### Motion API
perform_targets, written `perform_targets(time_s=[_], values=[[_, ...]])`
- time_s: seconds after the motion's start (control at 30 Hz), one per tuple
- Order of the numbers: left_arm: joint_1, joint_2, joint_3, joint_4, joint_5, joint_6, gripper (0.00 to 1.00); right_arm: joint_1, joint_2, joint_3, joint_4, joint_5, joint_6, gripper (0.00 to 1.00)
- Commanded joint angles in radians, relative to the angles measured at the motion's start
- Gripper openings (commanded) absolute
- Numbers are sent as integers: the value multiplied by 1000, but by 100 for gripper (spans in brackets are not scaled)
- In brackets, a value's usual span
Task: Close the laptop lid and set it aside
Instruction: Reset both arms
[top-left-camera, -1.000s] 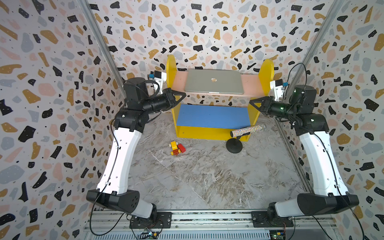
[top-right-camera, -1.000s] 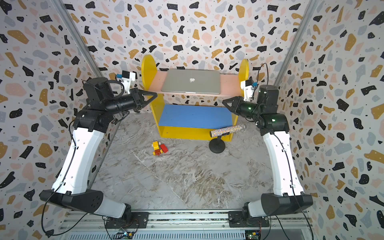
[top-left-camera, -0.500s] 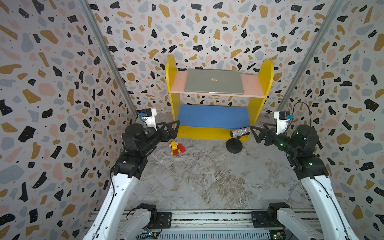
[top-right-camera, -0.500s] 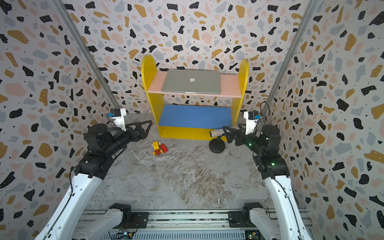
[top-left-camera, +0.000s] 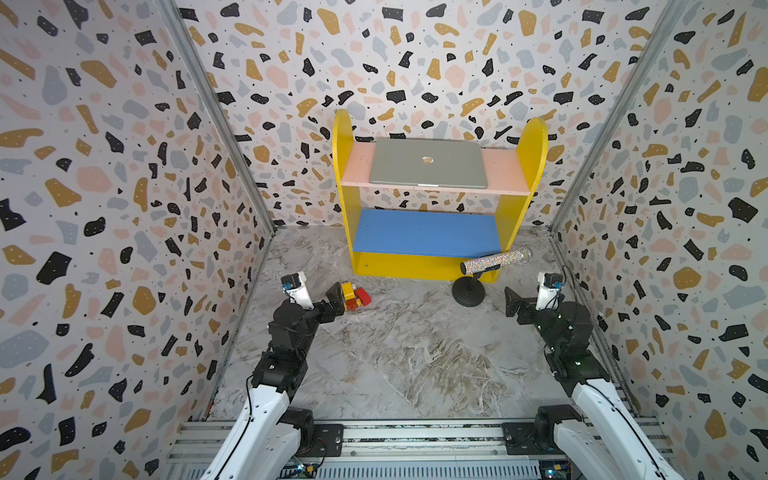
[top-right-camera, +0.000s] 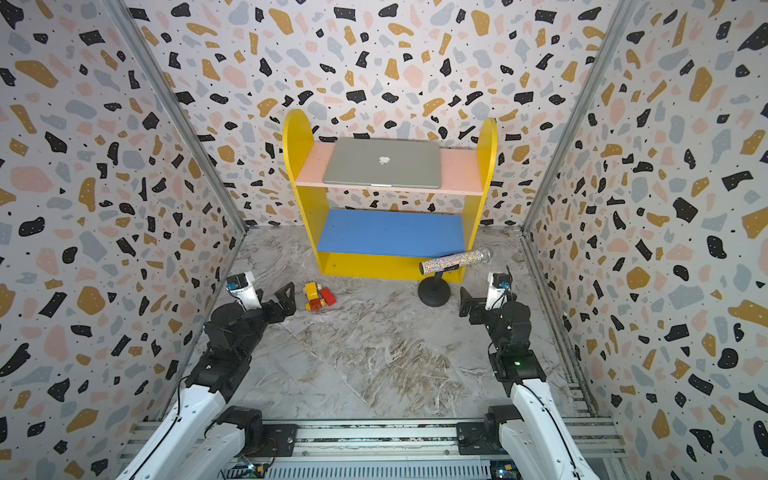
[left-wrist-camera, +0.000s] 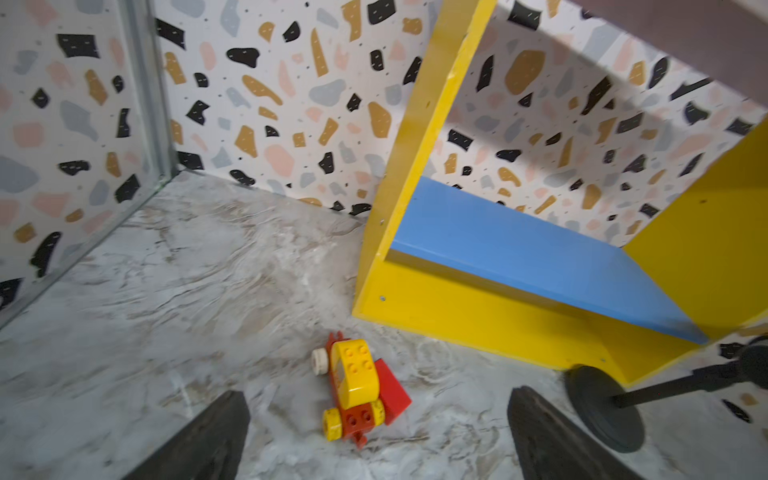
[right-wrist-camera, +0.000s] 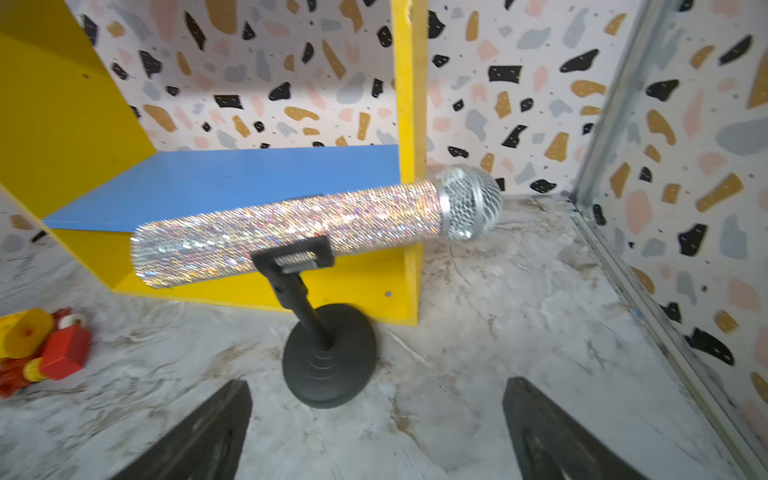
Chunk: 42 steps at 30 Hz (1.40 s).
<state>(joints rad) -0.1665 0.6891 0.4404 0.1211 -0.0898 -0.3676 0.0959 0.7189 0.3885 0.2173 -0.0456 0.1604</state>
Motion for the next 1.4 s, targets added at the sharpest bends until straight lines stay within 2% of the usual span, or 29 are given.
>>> perform_targets(time_s=[0.0,0.23,0.43,0.6,0.83,0.9,1.1,1.37], values=[[4,-2,-14,141,-152,69,100,-1,-9,-47,154,136,8,100],[4,118,-102,270,-243,115,100,0,91,-143,313,250,12,100],[4,245,-135,360,-291,164,99,-1,239,-168,446,288,-38,100],[4,323,-144,454,-284,223,100,0,373,-163,568,286,-77,100],[5,386,-109,455,-270,343,100,-3,461,-90,581,306,-143,100],[9,426,-111,440,-294,329,100,-4,503,-73,599,315,-172,100],[23,549,-132,578,-244,345,100,-49,520,-48,560,280,-149,100],[42,700,-155,742,-161,359,100,-77,518,2,405,234,-131,100]])
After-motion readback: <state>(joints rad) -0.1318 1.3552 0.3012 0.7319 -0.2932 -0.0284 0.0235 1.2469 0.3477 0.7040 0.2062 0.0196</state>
